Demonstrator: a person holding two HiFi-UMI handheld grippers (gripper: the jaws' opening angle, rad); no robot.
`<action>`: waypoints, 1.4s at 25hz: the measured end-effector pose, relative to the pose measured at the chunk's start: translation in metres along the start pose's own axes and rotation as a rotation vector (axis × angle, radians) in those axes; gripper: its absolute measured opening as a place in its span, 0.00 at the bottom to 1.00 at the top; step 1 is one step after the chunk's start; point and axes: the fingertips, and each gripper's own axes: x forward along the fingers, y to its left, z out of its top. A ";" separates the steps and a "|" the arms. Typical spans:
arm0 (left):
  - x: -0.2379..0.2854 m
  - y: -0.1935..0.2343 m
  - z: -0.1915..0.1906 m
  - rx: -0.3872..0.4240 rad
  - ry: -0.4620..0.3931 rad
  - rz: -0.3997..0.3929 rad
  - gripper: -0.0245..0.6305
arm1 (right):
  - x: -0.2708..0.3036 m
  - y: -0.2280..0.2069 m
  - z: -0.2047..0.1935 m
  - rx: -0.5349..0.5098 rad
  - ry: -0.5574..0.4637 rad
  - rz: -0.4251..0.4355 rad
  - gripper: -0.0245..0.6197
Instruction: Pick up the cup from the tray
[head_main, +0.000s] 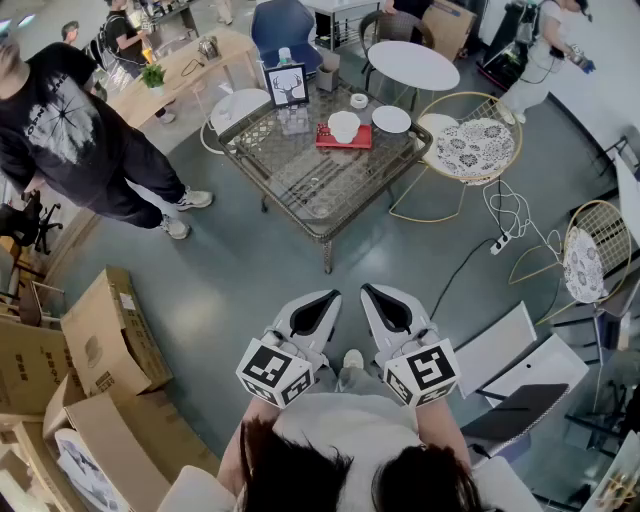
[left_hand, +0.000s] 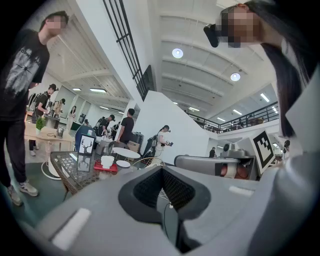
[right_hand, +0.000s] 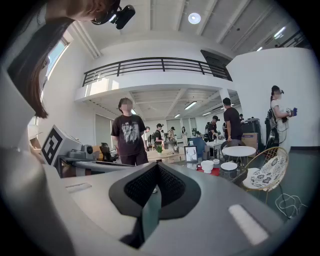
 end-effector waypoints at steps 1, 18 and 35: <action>0.000 0.000 0.000 0.001 0.000 0.001 0.04 | 0.000 -0.001 -0.001 0.001 0.000 -0.001 0.07; 0.006 -0.004 -0.002 0.020 0.000 0.028 0.04 | -0.001 0.002 -0.003 0.007 0.008 0.120 0.10; 0.025 -0.003 -0.009 0.043 0.041 0.060 0.19 | -0.011 -0.033 -0.012 0.002 0.016 0.145 0.59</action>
